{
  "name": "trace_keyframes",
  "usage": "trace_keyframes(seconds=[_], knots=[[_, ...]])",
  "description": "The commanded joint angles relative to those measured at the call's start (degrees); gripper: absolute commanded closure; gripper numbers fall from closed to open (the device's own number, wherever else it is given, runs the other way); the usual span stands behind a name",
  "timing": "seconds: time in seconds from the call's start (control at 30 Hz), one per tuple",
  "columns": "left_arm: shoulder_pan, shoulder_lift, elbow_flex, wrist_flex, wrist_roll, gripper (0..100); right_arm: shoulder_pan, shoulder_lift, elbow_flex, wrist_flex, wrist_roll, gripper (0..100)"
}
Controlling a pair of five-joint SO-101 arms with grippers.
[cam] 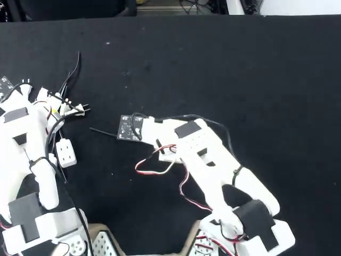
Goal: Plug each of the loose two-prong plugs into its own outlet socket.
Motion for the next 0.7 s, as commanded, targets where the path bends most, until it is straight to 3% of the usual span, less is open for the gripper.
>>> trace_keyframes(seconds=[0.0, 0.23, 0.37, 0.53, 0.67], knots=[[-0.4, -2.0, -0.3, -0.4, 0.4, 80, 0.2, -6.1, -0.7, 0.5, -2.1, 72.9], [-0.5, -2.0, -0.3, -0.4, 0.4, 80, 0.5, -27.8, -0.2, 10.4, -14.7, 74.7], [-0.2, -2.0, -0.3, -0.4, 0.4, 80, 4.3, -36.8, 2.6, 13.5, -23.7, 74.8], [-0.1, -2.0, -0.3, -0.4, 0.3, 80, 5.4, -37.4, 12.4, 4.8, -36.4, 75.6], [0.7, -2.0, 0.2, -0.4, 0.3, 80, 5.8, -37.8, 20.7, -6.6, -40.5, 92.0]])
